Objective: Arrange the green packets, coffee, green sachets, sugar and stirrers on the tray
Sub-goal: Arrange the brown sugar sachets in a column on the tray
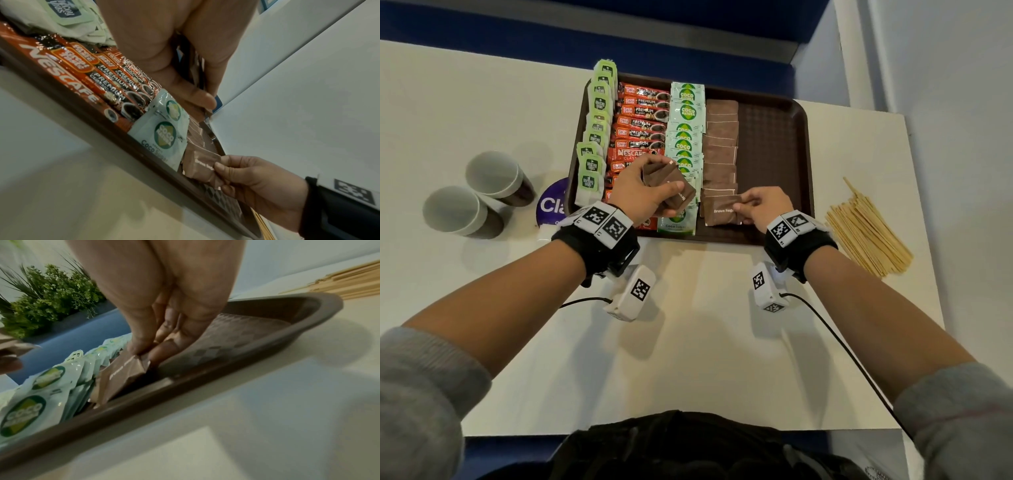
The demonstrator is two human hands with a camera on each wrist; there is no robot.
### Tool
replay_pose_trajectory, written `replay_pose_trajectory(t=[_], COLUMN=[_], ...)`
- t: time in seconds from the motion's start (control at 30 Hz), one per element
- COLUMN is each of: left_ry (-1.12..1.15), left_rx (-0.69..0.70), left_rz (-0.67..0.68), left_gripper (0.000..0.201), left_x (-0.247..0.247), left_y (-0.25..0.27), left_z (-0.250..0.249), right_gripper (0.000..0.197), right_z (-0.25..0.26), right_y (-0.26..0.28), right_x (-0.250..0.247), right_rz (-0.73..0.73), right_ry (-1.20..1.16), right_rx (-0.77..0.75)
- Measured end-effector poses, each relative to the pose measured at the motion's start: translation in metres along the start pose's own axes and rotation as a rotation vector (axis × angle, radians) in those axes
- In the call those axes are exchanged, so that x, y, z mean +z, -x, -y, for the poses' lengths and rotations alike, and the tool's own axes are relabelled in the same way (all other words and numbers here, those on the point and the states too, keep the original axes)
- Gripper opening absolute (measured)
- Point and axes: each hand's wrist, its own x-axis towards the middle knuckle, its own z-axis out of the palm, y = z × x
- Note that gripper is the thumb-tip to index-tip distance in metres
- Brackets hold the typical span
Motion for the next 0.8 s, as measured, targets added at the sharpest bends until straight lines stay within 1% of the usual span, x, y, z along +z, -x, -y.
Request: replay_pose_trajectory(t=[0.1,0.23,0.47,0.7,0.8], left_ry=[0.002,0.009,0.009,-0.005,-0.004], left_rx=[-0.001,-0.007,-0.013,-0.017,-0.018], left_rz=[0.004,0.002,0.017,0.021,0.030], left_gripper=[0.032,0.032,0.031,0.031,0.031], left_x=[0.000,0.000,0.000,0.000,0.000], left_y=[-0.001,-0.002,-0.002,-0.001,0.000], left_z=[0.002,0.004,0.004,0.002,0.001], right_gripper=[0.008,0.015,0.020,0.022,0.019], right_z=[0.001,0.006,0.007,0.007,0.008], right_y=[-0.001,-0.003,-0.003,-0.003,-0.002], right_x=[0.003,0.007,0.012,0.009,0.007], right_rz=[0.001,0.000,0.005,-0.020,-0.058], right_ry=[-0.020,-0.033,-0.090,-0.100,-0.069], right_rx=[0.016,0.038,0.096,0.112,0.076])
